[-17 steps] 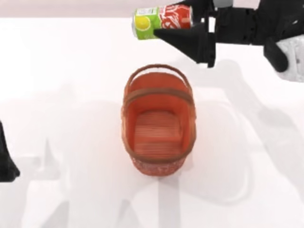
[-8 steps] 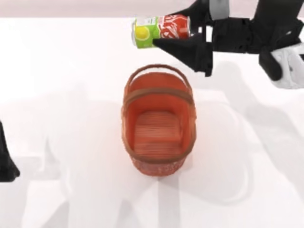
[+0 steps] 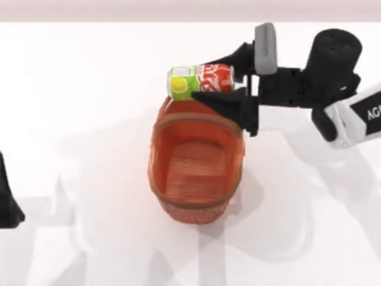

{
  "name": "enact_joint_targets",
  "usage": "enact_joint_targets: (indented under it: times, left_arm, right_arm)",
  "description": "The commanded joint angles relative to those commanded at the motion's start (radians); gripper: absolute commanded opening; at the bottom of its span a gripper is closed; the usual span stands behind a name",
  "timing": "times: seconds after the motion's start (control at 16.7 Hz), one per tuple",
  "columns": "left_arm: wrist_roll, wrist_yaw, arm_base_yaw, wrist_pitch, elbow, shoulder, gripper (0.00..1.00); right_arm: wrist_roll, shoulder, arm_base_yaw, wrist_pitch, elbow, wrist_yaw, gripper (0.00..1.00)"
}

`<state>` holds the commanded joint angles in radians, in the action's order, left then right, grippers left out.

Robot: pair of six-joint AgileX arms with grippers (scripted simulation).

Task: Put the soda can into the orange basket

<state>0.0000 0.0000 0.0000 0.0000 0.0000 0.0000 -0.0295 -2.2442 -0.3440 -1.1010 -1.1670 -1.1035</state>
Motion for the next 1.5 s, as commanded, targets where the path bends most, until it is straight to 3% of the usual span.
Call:
enact_joint_targets:
  times: [0.18, 0.96, 1.5]
  left_arm:
    - [0.0, 0.0, 0.0, 0.0, 0.0, 0.0, 1.0]
    - [0.0, 0.0, 0.0, 0.0, 0.0, 0.0, 1.0]
    - [0.0, 0.0, 0.0, 0.0, 0.0, 0.0, 1.0]
  right_arm:
    - [0.0, 0.0, 0.0, 0.0, 0.0, 0.0, 0.0]
    - [0.0, 0.0, 0.0, 0.0, 0.0, 0.0, 0.98]
    - [0.0, 0.001, 0.004, 0.0, -0.001, 0.0, 1.0]
